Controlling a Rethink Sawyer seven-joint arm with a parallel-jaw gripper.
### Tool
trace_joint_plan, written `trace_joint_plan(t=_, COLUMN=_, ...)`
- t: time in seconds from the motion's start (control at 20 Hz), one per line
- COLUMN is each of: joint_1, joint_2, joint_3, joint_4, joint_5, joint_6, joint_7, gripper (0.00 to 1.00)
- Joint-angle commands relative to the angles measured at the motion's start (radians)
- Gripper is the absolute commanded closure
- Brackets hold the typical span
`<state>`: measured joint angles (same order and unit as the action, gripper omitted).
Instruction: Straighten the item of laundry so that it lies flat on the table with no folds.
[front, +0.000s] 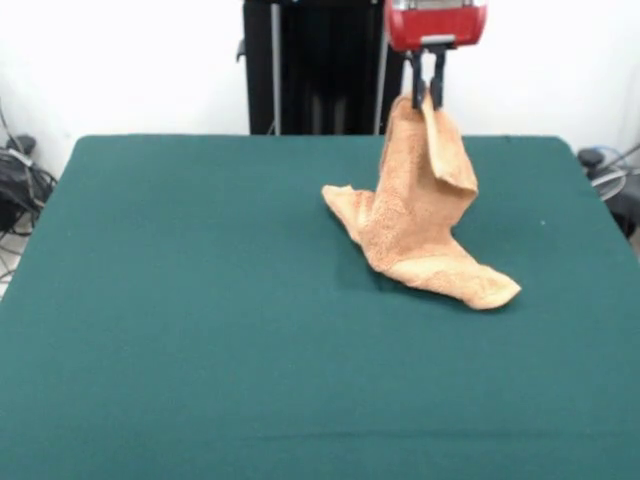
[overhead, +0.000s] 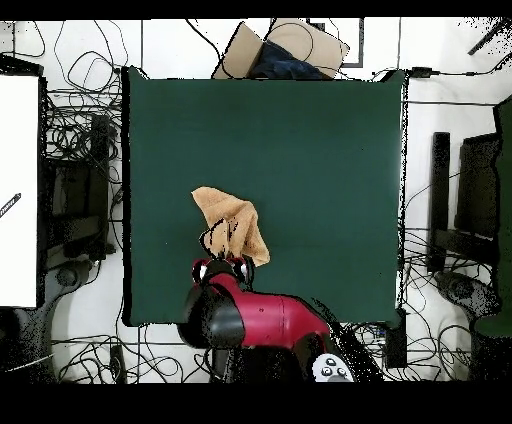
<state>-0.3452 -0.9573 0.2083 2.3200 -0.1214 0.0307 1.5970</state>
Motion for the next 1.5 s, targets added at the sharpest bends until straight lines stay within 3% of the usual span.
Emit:
trace_joint_plan(t=0.05, joint_1=0.017, joint_2=0.002, joint_3=0.015, joint_4=0.007, joint_5=-0.036, joint_6=0.067, joint_7=0.111, gripper=1.0)
trace_joint_plan(t=0.25, joint_1=0.096, joint_2=-0.198, joint_3=-0.032, joint_4=0.098, joint_5=0.033, joint_6=0.173, joint_7=0.168, gripper=1.0)
trace_joint_plan(t=0.35, joint_1=0.177, joint_2=-0.294, joint_3=-0.096, joint_4=0.119, joint_5=0.068, joint_6=0.251, joint_7=0.206, gripper=1.0)
trace_joint_plan(t=0.55, joint_1=0.356, joint_2=-0.381, joint_3=-0.239, joint_4=0.098, joint_5=0.074, joint_6=0.373, joint_7=0.326, gripper=1.0)
trace_joint_plan(t=0.75, joint_1=0.46, joint_2=-0.383, joint_3=-0.31, joint_4=0.066, joint_5=0.075, joint_6=0.412, joint_7=0.391, gripper=1.0)
trace_joint_plan(t=0.95, joint_1=0.479, joint_2=-0.277, joint_3=-0.298, joint_4=0.088, joint_5=0.123, joint_6=0.266, joint_7=0.396, gripper=1.0)
trace_joint_plan(t=1.35, joint_1=0.695, joint_2=-0.362, joint_3=-0.445, joint_4=0.022, joint_5=0.108, joint_6=0.466, joint_7=0.539, gripper=1.0)
trace_joint_plan(t=1.5, joint_1=0.768, joint_2=-0.333, joint_3=-0.48, joint_4=0.011, joint_5=0.12, joint_6=0.441, joint_7=0.601, gripper=1.0)
